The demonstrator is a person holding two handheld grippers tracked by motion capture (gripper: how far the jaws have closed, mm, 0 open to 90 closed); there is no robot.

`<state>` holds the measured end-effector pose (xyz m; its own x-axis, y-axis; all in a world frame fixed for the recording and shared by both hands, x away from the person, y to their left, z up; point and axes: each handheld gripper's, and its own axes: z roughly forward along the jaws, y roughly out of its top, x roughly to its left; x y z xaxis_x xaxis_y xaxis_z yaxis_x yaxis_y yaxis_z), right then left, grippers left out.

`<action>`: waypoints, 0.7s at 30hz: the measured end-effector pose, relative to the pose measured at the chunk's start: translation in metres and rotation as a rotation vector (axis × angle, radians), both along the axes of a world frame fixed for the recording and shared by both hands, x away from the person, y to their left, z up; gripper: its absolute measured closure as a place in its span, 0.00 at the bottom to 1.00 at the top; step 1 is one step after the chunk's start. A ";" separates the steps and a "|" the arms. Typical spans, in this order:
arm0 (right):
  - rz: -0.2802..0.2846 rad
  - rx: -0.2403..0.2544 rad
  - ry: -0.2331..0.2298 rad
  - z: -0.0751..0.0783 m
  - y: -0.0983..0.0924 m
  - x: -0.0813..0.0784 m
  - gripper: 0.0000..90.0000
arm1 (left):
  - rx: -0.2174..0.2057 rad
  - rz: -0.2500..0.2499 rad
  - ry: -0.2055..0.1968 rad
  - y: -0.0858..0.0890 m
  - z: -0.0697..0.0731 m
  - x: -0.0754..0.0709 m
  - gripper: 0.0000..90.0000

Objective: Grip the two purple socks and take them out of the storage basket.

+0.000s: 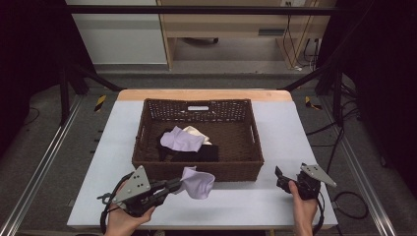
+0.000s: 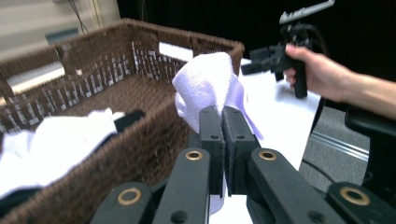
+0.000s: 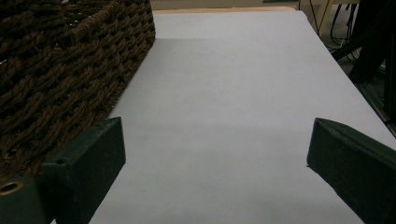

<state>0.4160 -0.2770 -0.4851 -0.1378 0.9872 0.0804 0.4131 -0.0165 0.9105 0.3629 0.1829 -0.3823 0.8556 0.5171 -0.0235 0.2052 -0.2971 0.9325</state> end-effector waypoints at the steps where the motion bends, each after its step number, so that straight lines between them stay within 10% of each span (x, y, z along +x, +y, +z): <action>1: -0.003 0.000 -0.001 0.000 0.000 0.000 0.05 | 0.007 0.002 0.009 0.000 -0.004 0.000 0.97; 21: 0.000 -0.006 0.001 0.000 0.001 0.000 0.06 | 0.161 0.023 0.210 -0.007 -0.070 0.018 0.96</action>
<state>0.4165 -0.2761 -0.4853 -0.1376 0.9877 0.0743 0.4137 -0.0108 0.9103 0.3812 0.1754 -0.4521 0.8286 0.5479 -0.1150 0.3974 -0.4311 0.8100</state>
